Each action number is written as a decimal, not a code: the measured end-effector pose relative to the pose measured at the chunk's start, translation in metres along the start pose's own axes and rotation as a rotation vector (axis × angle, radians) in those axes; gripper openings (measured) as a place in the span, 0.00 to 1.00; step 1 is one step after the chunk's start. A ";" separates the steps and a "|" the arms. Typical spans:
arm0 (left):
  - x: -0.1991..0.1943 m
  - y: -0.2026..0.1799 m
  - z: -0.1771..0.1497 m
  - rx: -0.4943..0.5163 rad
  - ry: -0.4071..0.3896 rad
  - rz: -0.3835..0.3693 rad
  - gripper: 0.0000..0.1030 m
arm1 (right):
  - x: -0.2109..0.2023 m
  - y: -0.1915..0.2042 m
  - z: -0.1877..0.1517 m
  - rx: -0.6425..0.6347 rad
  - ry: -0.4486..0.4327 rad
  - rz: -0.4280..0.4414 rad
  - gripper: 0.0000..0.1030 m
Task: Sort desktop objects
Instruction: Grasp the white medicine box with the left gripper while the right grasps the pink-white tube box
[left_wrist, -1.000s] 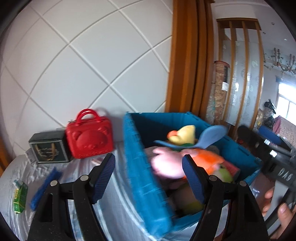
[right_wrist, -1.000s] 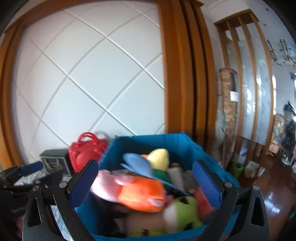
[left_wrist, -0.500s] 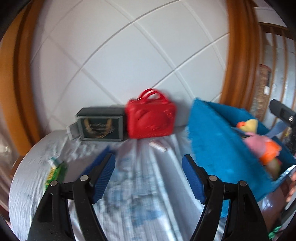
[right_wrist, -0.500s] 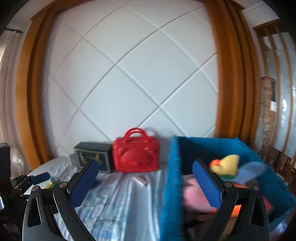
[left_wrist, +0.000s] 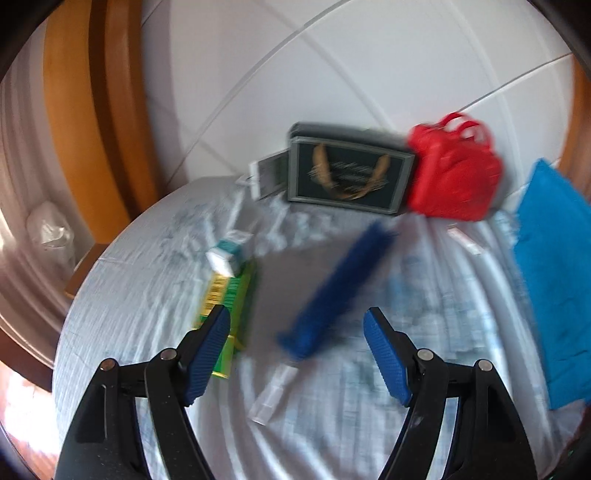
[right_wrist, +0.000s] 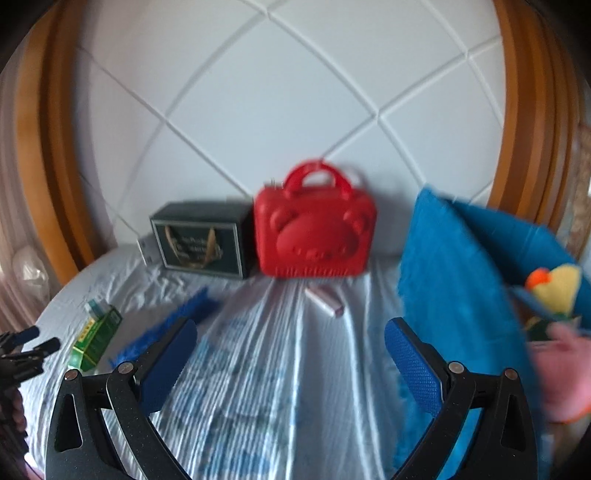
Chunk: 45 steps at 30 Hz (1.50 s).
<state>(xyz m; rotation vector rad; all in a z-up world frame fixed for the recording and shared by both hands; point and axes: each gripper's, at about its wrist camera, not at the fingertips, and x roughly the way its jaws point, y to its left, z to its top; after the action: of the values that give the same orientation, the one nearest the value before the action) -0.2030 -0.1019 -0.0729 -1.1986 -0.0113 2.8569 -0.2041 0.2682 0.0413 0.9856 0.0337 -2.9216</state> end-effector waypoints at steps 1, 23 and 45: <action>0.012 0.012 0.003 0.001 0.001 0.022 0.72 | 0.020 -0.004 0.001 0.012 0.026 -0.001 1.00; 0.221 0.054 0.059 0.097 0.172 0.040 0.53 | 0.372 -0.057 0.007 -0.086 0.368 -0.093 1.00; 0.132 0.040 0.050 -0.004 0.075 0.134 0.34 | 0.290 -0.039 -0.030 0.007 0.361 -0.049 0.27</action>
<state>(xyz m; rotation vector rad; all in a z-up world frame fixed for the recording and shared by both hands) -0.3320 -0.1358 -0.1329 -1.3561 0.0681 2.9227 -0.4187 0.2947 -0.1577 1.5186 0.0637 -2.7438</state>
